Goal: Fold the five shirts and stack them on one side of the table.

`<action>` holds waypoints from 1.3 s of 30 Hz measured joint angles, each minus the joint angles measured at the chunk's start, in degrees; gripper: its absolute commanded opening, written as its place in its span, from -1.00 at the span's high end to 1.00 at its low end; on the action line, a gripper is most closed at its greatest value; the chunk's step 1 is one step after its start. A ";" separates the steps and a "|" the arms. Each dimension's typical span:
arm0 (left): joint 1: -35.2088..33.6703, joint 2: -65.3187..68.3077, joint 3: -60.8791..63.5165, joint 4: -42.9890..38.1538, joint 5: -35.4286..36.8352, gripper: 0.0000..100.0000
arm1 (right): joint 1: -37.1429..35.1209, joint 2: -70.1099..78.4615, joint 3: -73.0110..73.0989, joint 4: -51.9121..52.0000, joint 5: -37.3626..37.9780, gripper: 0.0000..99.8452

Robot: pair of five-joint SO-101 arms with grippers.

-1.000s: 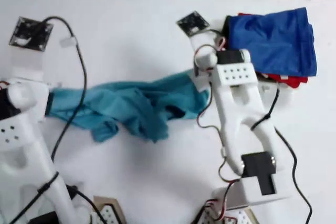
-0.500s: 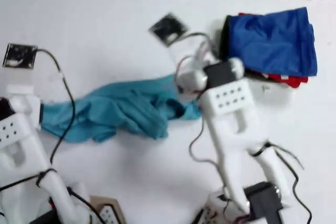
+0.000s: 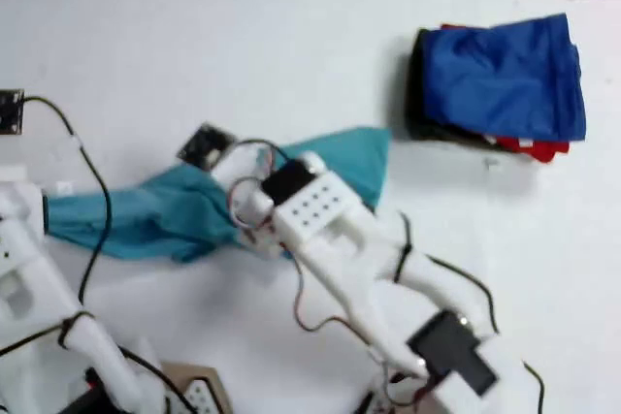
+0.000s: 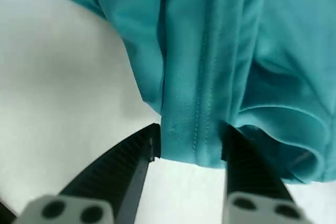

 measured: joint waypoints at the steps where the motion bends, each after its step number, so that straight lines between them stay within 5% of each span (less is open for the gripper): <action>1: 0.00 0.00 0.00 0.00 0.00 0.95 | -0.09 1.58 0.00 -0.26 0.00 0.47; 5: 0.00 0.00 0.00 0.00 0.00 0.95 | -0.26 7.12 0.00 -2.29 0.00 0.56; 10: 0.00 0.00 0.00 0.00 0.00 0.95 | -0.09 8.70 -0.53 -3.43 0.00 0.99; 30: 1.58 0.00 0.00 2.64 0.00 0.95 | 7.12 -8.44 -12.22 17.76 3.52 0.96; 39: 7.56 0.00 0.00 7.65 0.00 0.95 | 7.21 -9.49 7.21 8.00 4.66 0.74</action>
